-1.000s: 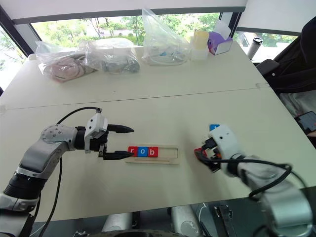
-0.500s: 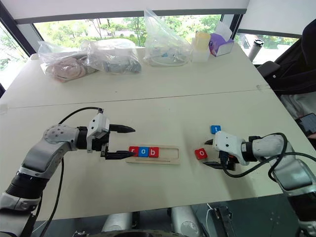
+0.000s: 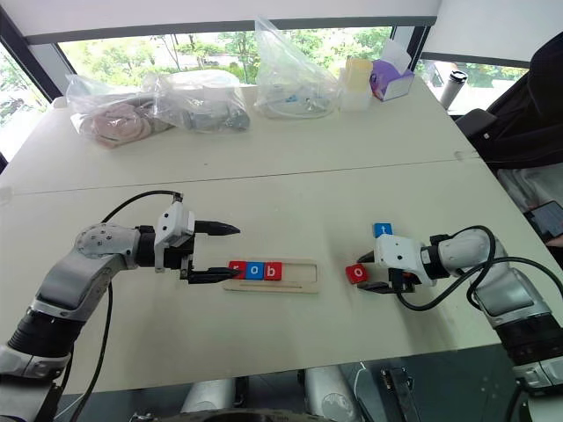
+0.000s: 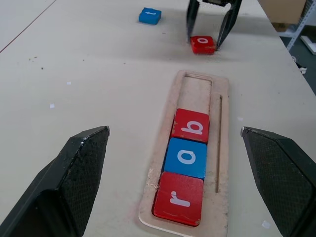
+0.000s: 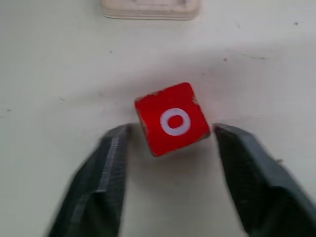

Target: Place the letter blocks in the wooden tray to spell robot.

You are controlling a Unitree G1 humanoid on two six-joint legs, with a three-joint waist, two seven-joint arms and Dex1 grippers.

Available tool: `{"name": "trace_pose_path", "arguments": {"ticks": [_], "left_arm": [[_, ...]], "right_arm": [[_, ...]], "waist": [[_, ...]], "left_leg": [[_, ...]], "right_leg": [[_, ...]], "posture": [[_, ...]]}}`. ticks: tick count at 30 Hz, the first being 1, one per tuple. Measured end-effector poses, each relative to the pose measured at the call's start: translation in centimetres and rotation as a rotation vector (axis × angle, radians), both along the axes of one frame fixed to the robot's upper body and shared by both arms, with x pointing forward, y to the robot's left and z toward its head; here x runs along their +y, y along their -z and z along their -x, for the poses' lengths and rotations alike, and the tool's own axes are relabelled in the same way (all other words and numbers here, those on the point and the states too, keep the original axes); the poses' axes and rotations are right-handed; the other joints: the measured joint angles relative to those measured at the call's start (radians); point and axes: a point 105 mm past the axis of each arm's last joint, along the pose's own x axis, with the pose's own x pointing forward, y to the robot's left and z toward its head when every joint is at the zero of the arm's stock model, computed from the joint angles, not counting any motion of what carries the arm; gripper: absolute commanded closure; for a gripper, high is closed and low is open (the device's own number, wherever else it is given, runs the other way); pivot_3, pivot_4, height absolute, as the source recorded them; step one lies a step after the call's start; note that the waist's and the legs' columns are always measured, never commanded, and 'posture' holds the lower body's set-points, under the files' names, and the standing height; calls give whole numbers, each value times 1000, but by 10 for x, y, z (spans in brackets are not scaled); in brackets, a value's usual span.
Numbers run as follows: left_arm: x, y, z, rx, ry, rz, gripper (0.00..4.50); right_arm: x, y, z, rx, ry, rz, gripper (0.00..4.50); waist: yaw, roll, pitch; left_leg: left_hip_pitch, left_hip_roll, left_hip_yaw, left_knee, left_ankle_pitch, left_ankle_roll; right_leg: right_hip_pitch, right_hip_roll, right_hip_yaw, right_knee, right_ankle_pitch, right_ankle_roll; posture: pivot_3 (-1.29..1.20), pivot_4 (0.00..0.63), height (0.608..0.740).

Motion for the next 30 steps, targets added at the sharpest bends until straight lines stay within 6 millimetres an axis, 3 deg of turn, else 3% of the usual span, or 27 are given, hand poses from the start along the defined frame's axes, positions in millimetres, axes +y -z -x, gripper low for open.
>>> {"name": "trace_pose_path", "arguments": {"ticks": [5,10,12,19,30], "left_arm": [[0,0,0,1,-2,1,0],[0,0,0,0,-3,1,0],[0,0,0,0,-3,1,0],[0,0,-1,0,-7,1,0],[-1,-2,-1,-9,-17,2,0]], "right_arm": [[17,-3,-3,28,48,-70,3410],[52,-35,-9,4,80,-162,3410],[64,-39,-7,6,77,-150,3410],[86,-17,2,60,81,-89,3410],[100,-9,0,35,79,-68,3410]], "waist": [[2,0,0],[4,1,1],[8,1,1],[5,1,1],[4,1,1]], "left_leg": [[0,0,0,0,0,0],[-1,0,-1,0,0,0],[-1,0,-1,0,0,0],[-1,0,0,0,0,0],[-1,0,-1,0,0,0]], "right_leg": [[0,0,0,0,0,0],[0,0,0,1,2,2],[0,0,0,0,1,1],[-1,0,0,0,0,0],[-1,0,0,0,0,0]], "posture": [[0,150,740],[0,150,740],[0,150,740],[0,150,740],[0,150,740]]}}
